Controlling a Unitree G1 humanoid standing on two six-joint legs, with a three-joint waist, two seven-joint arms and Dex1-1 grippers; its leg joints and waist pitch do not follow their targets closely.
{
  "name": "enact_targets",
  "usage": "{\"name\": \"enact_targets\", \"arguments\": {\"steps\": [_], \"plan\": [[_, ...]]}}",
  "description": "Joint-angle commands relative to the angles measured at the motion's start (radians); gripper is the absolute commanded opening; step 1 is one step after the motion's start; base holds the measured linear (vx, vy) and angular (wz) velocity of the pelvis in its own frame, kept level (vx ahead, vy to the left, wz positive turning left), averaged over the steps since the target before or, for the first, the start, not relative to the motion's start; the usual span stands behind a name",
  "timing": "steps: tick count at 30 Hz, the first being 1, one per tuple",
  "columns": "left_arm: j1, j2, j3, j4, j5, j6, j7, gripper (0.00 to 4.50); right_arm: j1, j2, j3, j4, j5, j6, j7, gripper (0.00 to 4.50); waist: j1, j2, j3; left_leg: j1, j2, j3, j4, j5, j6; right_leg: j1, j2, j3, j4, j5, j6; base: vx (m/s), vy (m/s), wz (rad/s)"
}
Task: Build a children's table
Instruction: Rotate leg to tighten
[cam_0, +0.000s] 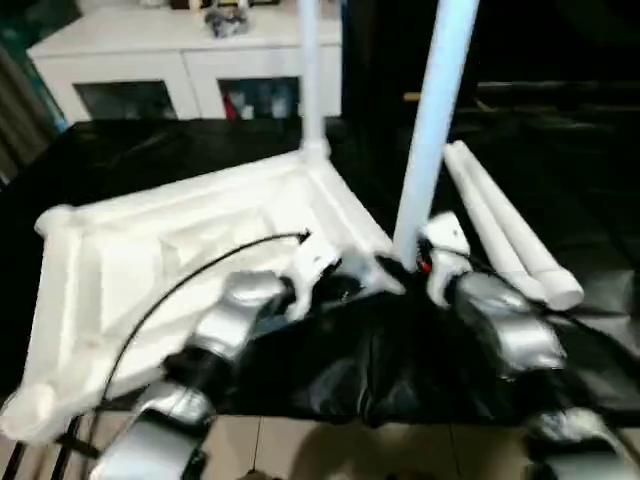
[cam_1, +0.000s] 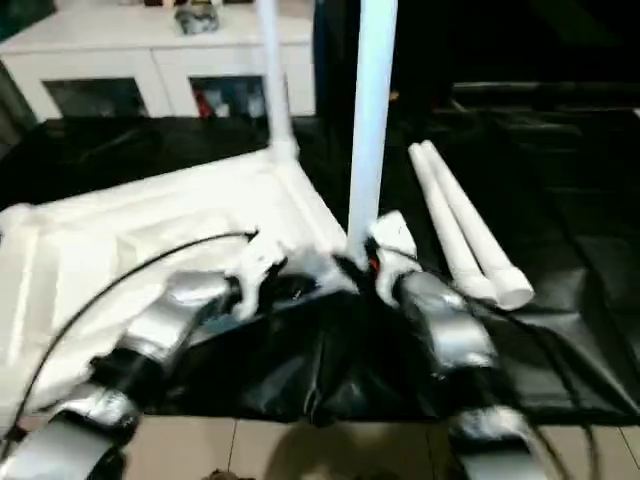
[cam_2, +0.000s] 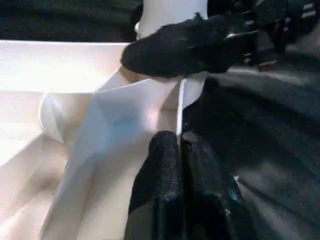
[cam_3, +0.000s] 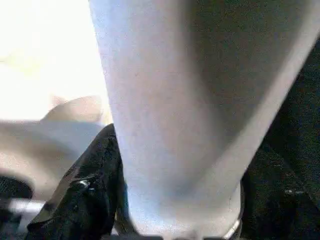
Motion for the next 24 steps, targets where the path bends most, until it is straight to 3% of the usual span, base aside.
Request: {"name": "enact_targets", "arguments": {"steps": [1,2,6,7,8,10,16,19,20,22,24], "plan": [[-0.065,-0.059,0.021,0.005,-0.001,-0.025,0.105,0.00,-0.006,0.108,0.091,0.046,-0.003,0.004,-0.009,2.69,-0.004,-0.022,-0.055,0.018,0.035,-0.031,-0.075,-0.331,0.024,0.033,-0.054,0.026,-0.107,-0.539,-0.132,0.000,0.000,0.00],[-0.068,-0.067,0.022,0.012,0.002,-0.037,0.105,0.00,-0.018,0.121,0.086,0.068,-0.012,-0.014,-0.022,3.25,-0.005,-0.023,-0.058,0.016,0.037,-0.032,-0.077,-0.325,0.028,0.036,-0.053,0.026,-0.106,-0.514,-0.132,0.000,0.000,0.00],[-0.058,-0.063,0.010,0.006,0.012,-0.057,0.082,0.00,-0.032,0.139,0.060,0.090,0.003,-0.027,-0.015,3.45,-0.008,-0.022,-0.061,0.008,0.041,-0.031,-0.078,-0.296,0.050,0.042,-0.054,0.031,-0.093,-0.403,-0.168,0.000,0.000,0.00],[-0.052,-0.055,0.008,0.004,0.012,-0.064,0.071,0.00,-0.031,0.137,0.054,0.088,0.006,-0.029,-0.007,3.75,-0.008,-0.021,-0.062,0.005,0.041,-0.031,-0.078,-0.281,0.056,0.046,-0.054,0.030,-0.089,-0.374,-0.177,0.000,0.000,0.00],[-0.043,-0.039,0.003,0.003,0.008,-0.085,0.045,0.00,-0.030,0.126,0.051,0.087,0.001,-0.038,0.000,3.75,-0.007,-0.023,-0.063,0.009,0.042,-0.028,-0.076,-0.271,0.063,0.043,-0.053,0.032,-0.088,-0.348,-0.189,0.000,0.000,0.00],[-0.033,-0.024,0.002,-0.004,0.002,-0.094,0.022,0.00,-0.025,0.109,0.051,0.074,0.001,-0.038,0.012,3.82,-0.006,-0.021,-0.064,0.006,0.042,-0.027,-0.075,-0.256,0.071,0.047,-0.055,0.033,-0.083,-0.320,-0.205,0.000,0.000,0.00],[-0.005,0.024,-0.002,-0.033,-0.018,-0.125,-0.080,0.00,-0.005,0.030,0.044,0.036,-0.002,-0.064,0.067,4.42,-0.002,-0.020,-0.065,0.009,0.045,-0.024,-0.072,-0.230,0.084,0.047,-0.055,0.034,-0.078,-0.287,-0.221,0.000,0.000,0.00],[0.019,0.055,-0.014,-0.077,-0.039,-0.131,-0.183,0.00,0.006,-0.029,0.039,0.014,-0.004,-0.084,0.143,4.42,0.001,-0.020,-0.065,0.008,0.047,-0.024,-0.072,-0.220,0.092,0.049,-0.055,0.035,-0.072,-0.256,-0.236,0.000,0.000,0.00],[0.029,0.069,-0.022,-0.096,-0.047,-0.130,-0.223,0.00,0.015,-0.057,0.048,-0.006,-0.003,-0.089,0.198,4.42,0.004,-0.016,-0.067,0.012,0.049,-0.022,-0.071,-0.218,0.094,0.047,-0.054,0.036,-0.071,-0.237,-0.243,0.000,0.000,0.00],[0.039,0.088,-0.032,-0.112,-0.053,-0.130,-0.263,0.00,0.035,-0.094,0.068,-0.050,0.010,-0.082,0.290,4.42,0.009,-0.019,-0.067,0.006,0.049,-0.022,-0.070,-0.199,0.105,0.054,-0.054,0.036,-0.064,-0.202,-0.252,0.000,0.000,0.00],[0.046,0.104,-0.038,-0.122,-0.059,-0.131,-0.296,0.00,0.059,-0.127,0.084,-0.103,0.039,-0.064,0.387,4.42,0.018,-0.018,-0.066,0.010,0.049,-0.018,-0.067,-0.189,0.122,0.053,-0.051,0.036,-0.064,-0.184,-0.256,0.000,0.000,0.00]]}}
